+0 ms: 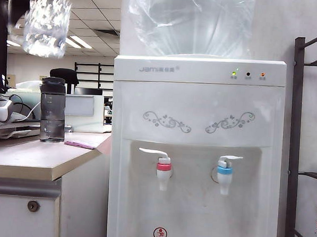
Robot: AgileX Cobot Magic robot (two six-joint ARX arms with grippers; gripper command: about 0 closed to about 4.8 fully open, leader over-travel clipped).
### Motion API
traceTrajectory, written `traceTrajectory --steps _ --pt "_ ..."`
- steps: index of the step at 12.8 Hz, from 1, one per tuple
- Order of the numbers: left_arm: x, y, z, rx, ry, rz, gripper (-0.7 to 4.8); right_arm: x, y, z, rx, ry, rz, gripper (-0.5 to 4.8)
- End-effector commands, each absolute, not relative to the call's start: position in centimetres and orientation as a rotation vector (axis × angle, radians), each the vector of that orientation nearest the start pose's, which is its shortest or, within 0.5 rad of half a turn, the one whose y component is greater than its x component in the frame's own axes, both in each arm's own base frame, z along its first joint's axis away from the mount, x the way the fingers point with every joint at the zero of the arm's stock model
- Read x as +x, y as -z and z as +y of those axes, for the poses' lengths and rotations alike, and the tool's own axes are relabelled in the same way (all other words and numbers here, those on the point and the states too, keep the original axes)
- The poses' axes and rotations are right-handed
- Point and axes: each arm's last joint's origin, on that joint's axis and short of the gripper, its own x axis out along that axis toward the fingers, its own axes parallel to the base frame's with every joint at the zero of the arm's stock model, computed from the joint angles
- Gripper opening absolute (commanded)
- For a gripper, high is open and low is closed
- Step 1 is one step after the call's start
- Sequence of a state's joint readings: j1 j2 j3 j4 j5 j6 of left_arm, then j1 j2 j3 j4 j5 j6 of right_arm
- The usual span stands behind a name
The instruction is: Pick up the plastic mug from the left desk, go to the cold water outlet of the water dispenser, press the vertical switch to get some water, then put the mug back on the desk.
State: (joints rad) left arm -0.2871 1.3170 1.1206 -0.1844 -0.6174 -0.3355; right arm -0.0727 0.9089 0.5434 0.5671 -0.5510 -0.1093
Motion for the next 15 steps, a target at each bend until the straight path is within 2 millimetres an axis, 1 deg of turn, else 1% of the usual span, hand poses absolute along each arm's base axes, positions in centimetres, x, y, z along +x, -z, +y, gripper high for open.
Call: traceTrajectory --steps 1,2,4,6,8,10,11,12,13,15 --pt "29.2 -30.3 -6.4 -0.195 -0.284 0.178 -0.06 19.8 -30.3 0.1 -0.173 -0.47 -0.242 -0.01" --pt "30.1 -28.8 -6.2 -0.169 -0.323 0.229 -0.06 19.7 -30.4 0.1 -0.174 -0.474 -0.245 -0.01" --pt "31.8 -25.4 -6.5 -0.111 -0.398 0.326 -0.05 19.5 -30.5 0.1 -0.177 -0.477 -0.253 -0.01" --pt "32.2 -24.5 -6.6 -0.104 -0.411 0.349 -0.06 19.5 -30.5 0.1 -0.177 -0.478 -0.254 -0.01" --pt "33.1 -22.5 -6.8 -0.102 -0.424 0.399 -0.06 19.5 -30.5 0.2 -0.179 -0.493 -0.255 -0.01" --pt "33.5 -21.5 -6.9 -0.093 -0.436 0.421 -0.06 19.5 -30.5 0.2 -0.18 -0.496 -0.256 -0.01" --pt "33.9 -20.6 -6.6 -0.144 -0.571 0.369 -0.06 19.1 -30.7 0.2 -0.184 -0.505 -0.265 -0.01" --pt "34.3 -19.8 -6.7 -0.149 -0.566 0.369 -0.06 19.1 -30.8 0.3 -0.186 -0.521 -0.266 -0.01" --pt "34.4 -19.6 -6.7 -0.15 -0.566 0.367 -0.06 19.1 -30.8 0.3 -0.186 -0.521 -0.266 -0.01" --pt "35.0 -18.5 -6.9 -0.169 -0.562 0.341 -0.06 18.9 -30.9 0.3 -0.188 -0.521 -0.273 -0.01"
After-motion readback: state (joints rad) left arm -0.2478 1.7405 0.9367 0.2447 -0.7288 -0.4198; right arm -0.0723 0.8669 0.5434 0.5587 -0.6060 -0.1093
